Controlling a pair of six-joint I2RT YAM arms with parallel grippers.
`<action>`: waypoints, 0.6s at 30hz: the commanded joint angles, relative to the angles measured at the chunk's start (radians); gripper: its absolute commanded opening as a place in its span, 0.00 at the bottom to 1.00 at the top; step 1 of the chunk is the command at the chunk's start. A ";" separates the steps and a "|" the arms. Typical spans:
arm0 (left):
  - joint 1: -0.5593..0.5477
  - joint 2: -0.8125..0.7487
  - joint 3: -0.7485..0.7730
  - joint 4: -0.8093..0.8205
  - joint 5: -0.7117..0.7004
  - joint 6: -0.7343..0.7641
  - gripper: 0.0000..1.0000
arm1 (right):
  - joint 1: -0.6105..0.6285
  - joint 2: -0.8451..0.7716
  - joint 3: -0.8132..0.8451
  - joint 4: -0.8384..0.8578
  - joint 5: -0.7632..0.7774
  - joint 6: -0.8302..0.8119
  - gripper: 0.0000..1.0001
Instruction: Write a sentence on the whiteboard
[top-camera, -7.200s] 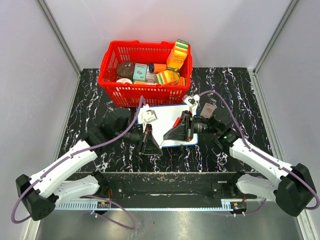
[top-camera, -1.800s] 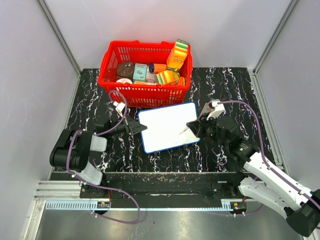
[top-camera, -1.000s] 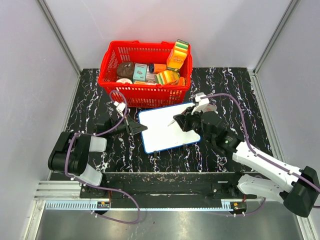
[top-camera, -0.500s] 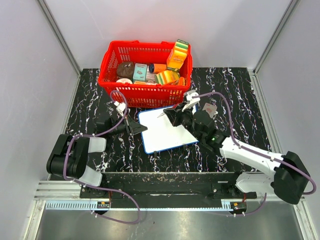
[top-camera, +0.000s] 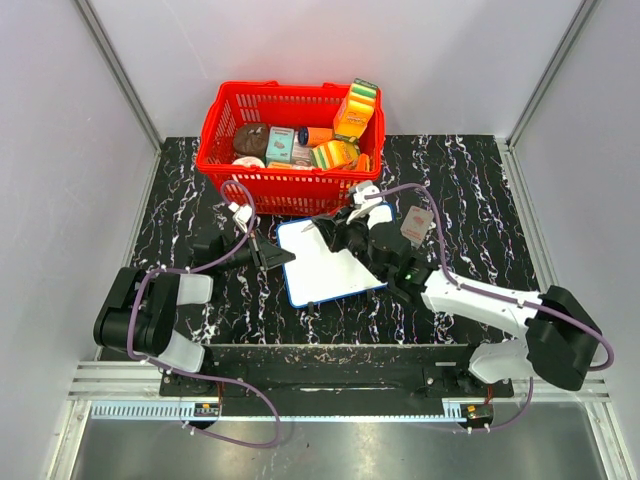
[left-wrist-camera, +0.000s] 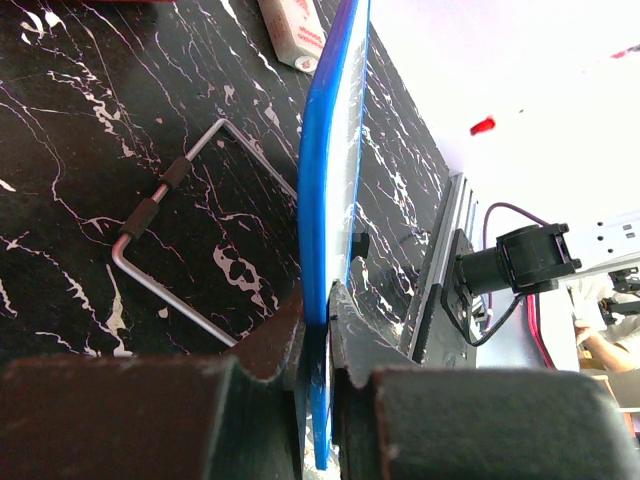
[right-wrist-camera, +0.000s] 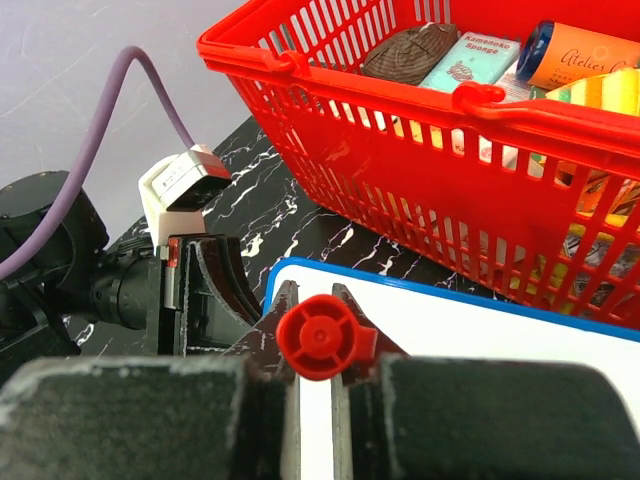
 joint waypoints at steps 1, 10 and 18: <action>-0.003 0.017 0.015 0.003 -0.054 0.082 0.00 | 0.038 0.020 0.025 0.116 0.096 -0.044 0.00; -0.005 0.020 0.018 0.000 -0.051 0.082 0.00 | 0.082 0.074 0.004 0.245 0.199 -0.087 0.00; -0.005 0.022 0.020 0.002 -0.049 0.081 0.00 | 0.094 0.121 0.012 0.257 0.225 -0.090 0.00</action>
